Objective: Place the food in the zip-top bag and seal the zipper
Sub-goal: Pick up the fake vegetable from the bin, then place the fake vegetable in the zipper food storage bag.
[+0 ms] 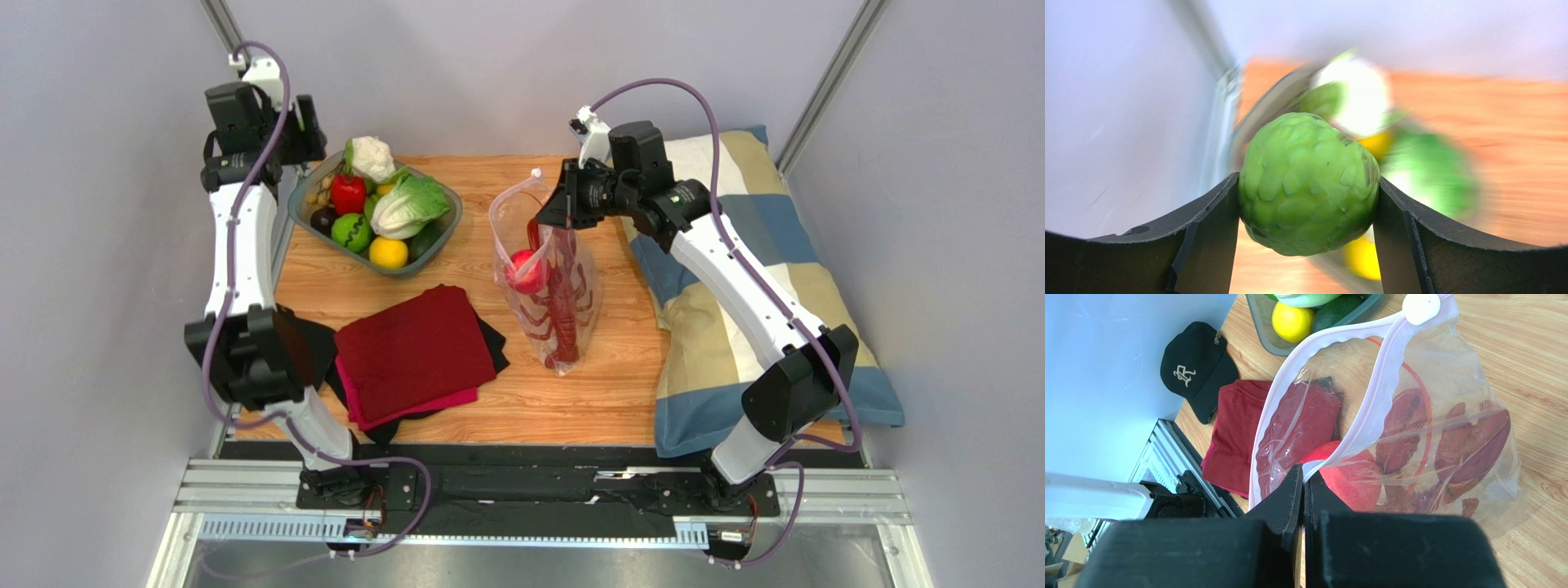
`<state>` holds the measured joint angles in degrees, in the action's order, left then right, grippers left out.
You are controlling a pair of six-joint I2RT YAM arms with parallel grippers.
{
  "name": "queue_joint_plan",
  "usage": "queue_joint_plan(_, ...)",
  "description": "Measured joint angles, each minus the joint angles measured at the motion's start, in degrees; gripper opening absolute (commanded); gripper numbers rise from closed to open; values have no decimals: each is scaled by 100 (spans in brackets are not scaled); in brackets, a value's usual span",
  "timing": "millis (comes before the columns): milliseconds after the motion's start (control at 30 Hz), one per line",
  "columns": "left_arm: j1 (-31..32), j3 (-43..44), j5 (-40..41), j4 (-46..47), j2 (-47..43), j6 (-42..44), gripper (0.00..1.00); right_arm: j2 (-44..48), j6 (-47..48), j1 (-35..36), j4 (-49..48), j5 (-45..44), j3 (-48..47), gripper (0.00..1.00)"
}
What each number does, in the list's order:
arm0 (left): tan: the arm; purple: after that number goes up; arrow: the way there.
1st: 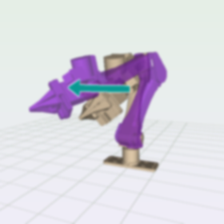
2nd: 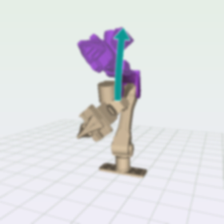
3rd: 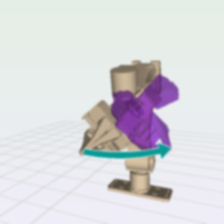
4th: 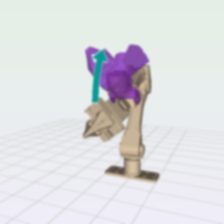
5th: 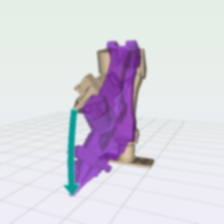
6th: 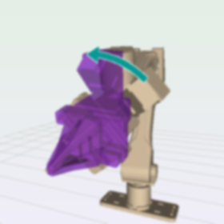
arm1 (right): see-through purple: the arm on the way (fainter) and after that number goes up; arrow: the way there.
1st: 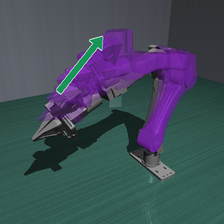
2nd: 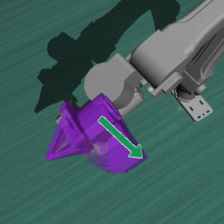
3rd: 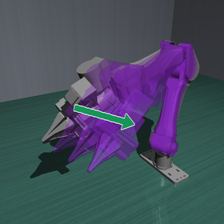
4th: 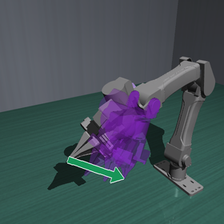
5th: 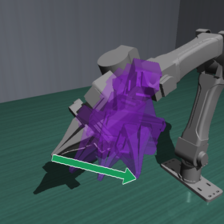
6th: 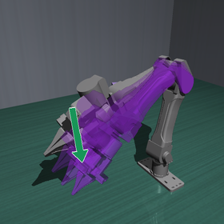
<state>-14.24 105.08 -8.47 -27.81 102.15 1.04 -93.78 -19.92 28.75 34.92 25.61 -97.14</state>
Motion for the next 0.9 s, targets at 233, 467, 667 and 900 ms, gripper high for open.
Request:
queue_joint_plan(233,1561,-70,-1458,94,-1539,-756,53,0,2,48,0,92,0,0)
queue_joint_plan(467,3038,-621,-2057,13,-1631,-1246,53,0,9,114,-9,306,0,0)
queue_joint_plan(667,3541,-1025,-2295,-374,-1309,-1386,59,50,13,118,-223,592,9,0)
queue_joint_plan(900,3827,-1097,-2229,-789,-1276,-1222,99,122,31,90,-256,881,52,0)
